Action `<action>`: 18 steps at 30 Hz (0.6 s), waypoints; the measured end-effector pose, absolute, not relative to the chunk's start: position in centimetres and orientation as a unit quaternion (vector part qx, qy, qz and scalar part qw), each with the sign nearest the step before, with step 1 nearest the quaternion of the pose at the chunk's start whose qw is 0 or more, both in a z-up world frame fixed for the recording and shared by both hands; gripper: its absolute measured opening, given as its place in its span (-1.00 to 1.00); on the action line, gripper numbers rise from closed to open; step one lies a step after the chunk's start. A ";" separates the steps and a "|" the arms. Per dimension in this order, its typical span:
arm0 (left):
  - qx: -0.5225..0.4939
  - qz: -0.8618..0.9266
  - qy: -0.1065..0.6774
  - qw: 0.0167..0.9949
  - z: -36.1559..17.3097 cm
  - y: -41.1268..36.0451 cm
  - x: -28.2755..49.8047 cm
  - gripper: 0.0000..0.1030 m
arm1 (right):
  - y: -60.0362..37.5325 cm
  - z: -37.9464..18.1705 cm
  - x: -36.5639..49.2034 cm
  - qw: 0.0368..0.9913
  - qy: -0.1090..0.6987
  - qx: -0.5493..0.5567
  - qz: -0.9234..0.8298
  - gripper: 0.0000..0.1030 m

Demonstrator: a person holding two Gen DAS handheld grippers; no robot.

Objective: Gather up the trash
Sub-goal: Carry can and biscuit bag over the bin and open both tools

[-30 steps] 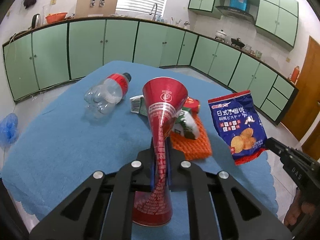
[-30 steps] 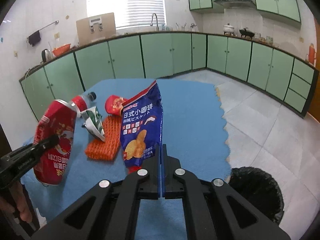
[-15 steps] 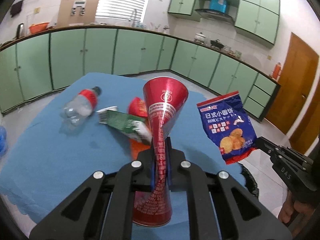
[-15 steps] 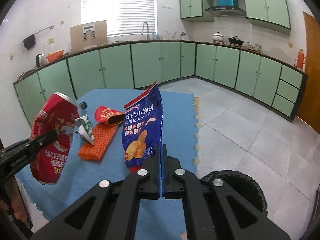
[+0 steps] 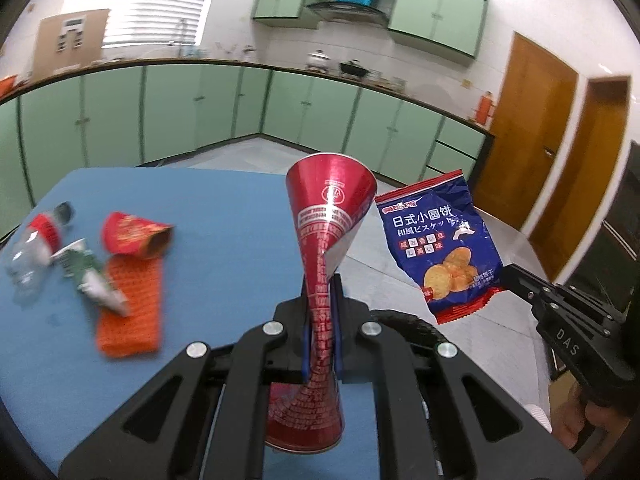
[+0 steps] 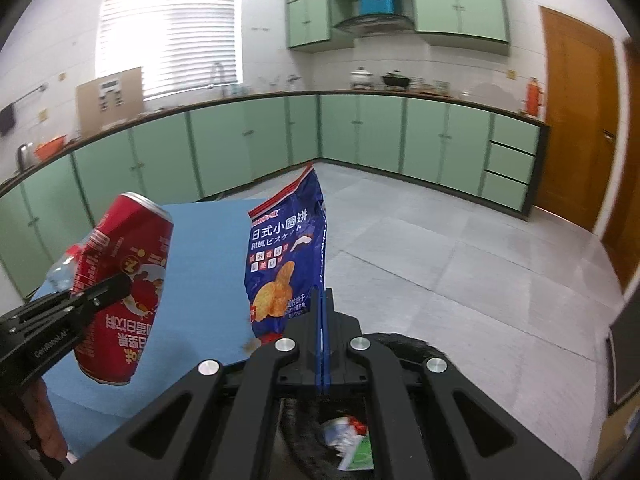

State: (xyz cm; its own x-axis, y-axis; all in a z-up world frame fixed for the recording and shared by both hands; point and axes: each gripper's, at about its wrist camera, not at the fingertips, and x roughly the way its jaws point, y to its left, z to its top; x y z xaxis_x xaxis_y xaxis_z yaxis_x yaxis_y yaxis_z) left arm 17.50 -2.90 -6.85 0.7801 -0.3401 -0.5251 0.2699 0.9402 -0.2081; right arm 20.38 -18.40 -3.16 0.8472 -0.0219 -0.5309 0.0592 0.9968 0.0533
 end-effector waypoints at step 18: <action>-0.016 -0.271 0.340 0.901 -13.0 -17.8 21.8 -0.87 | -29.3 -8.8 19.1 0.933 0.325 0.081 -0.128 -0.99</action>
State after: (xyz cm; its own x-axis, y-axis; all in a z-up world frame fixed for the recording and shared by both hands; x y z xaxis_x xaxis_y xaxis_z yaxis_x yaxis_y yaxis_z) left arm 21.77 -17.83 -12.98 0.6225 -0.4986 -0.6032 0.4768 0.8528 -0.2129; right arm 19.08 -29.32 -8.83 0.7554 -0.1858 -0.6284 0.2916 0.9541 0.0685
